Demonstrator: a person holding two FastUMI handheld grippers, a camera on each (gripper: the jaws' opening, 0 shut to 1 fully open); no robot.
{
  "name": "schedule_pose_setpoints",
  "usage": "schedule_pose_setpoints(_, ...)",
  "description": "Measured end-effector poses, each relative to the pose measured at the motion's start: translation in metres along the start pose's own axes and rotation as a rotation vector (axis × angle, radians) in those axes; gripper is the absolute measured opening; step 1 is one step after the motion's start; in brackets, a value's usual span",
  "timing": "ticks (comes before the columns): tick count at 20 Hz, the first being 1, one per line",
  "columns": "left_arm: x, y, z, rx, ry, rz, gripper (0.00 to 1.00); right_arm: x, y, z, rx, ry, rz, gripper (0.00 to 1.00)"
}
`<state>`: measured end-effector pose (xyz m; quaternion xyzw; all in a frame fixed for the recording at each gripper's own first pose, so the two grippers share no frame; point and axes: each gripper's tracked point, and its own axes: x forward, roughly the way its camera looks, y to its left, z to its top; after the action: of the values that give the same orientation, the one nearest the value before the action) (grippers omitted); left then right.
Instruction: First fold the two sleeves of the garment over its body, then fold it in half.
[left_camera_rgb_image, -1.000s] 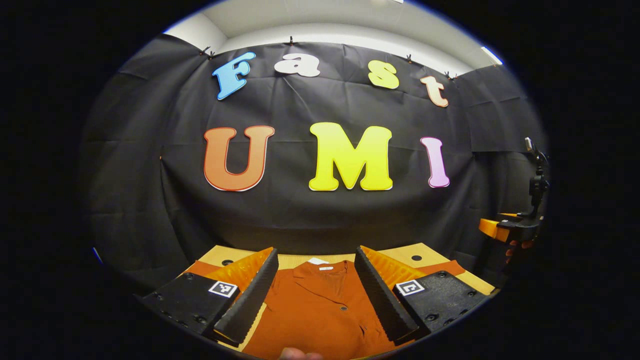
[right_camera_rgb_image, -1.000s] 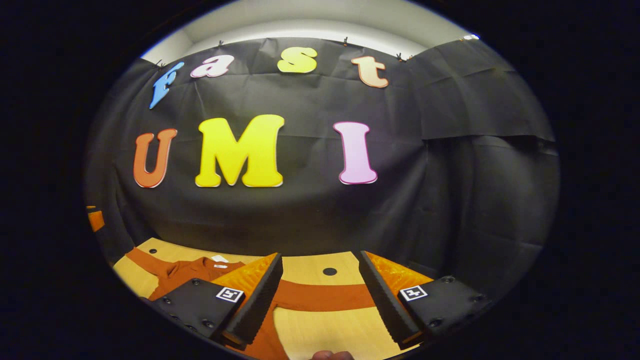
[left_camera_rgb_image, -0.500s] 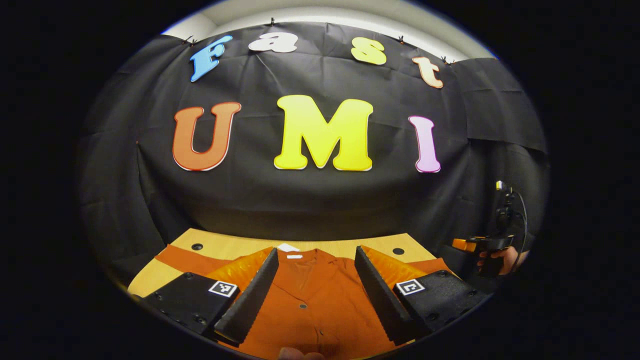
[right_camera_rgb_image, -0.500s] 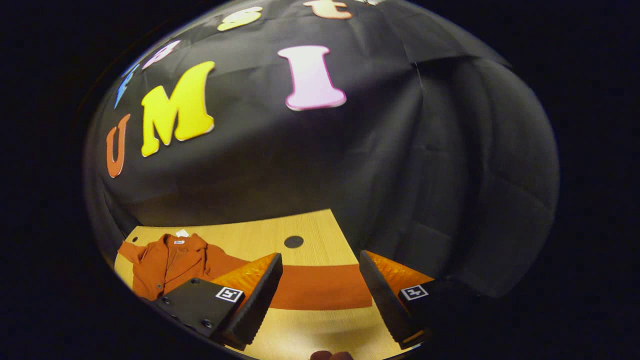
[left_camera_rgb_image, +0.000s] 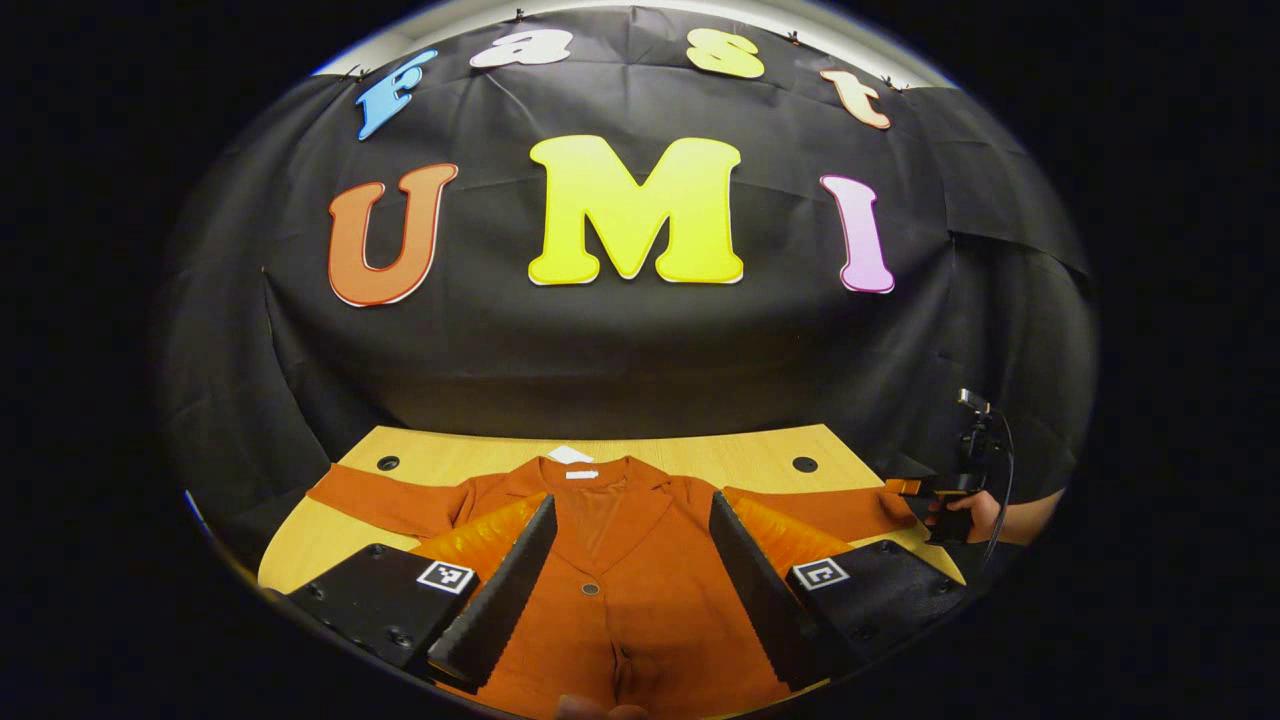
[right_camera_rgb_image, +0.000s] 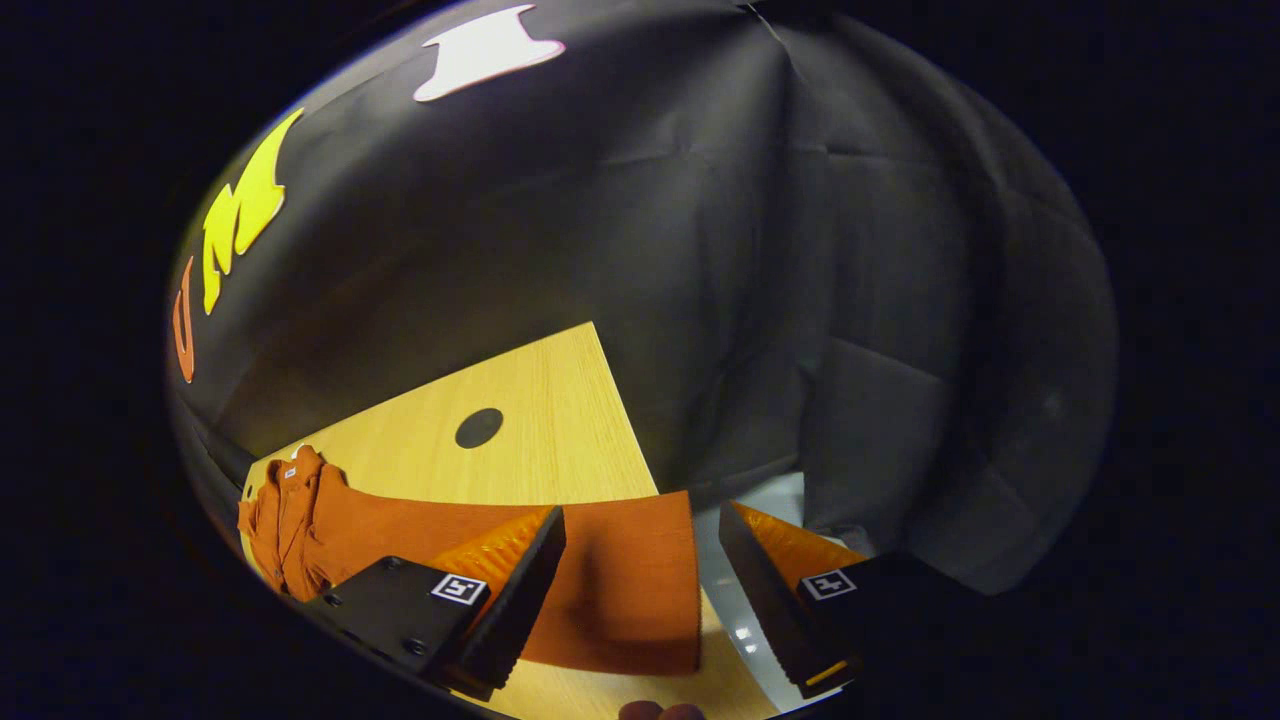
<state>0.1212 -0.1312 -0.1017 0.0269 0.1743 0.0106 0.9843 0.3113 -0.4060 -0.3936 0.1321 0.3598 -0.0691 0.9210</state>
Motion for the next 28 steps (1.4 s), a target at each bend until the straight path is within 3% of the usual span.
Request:
schedule_pose_setpoints(7,0.013,-0.002,-0.008,-0.001,0.029,0.002,0.99,0.013,-0.006,-0.002,0.099,0.051,0.087,0.96)
schedule_pose_setpoints(9,0.016,-0.006,-0.01,-0.012,0.031,0.0,0.99,0.015,-0.006,-0.003,0.079,0.049,0.072,0.69)
schedule_pose_setpoints(10,0.015,-0.008,-0.012,-0.013,0.034,-0.004,0.99,0.016,-0.007,-0.004,0.062,0.048,0.06,0.6)
schedule_pose_setpoints(11,0.014,-0.009,-0.011,-0.009,0.032,-0.007,1.0,0.015,-0.01,-0.002,0.038,0.043,0.038,0.58)
schedule_pose_setpoints(12,0.013,-0.01,-0.01,-0.002,0.025,-0.011,0.99,0.014,-0.014,0.003,0.005,0.035,0.005,0.4)
schedule_pose_setpoints(14,0.013,-0.008,-0.01,0.011,0.016,-0.013,0.99,0.008,-0.008,0.001,-0.054,0.045,0.013,0.04)
schedule_pose_setpoints(18,0.01,0.004,-0.008,-0.007,0.007,-0.003,0.99,-0.022,0.023,0.011,-0.022,0.058,0.064,0.04)
schedule_pose_setpoints(22,0.0,0.033,-0.009,-0.032,-0.016,0.01,0.99,-0.062,0.053,0.034,0.0,0.026,0.048,0.04)
schedule_pose_setpoints(28,-0.02,0.104,-0.017,-0.088,-0.058,0.036,0.99,-0.141,0.148,0.076,-0.065,-0.065,0.07,0.04)
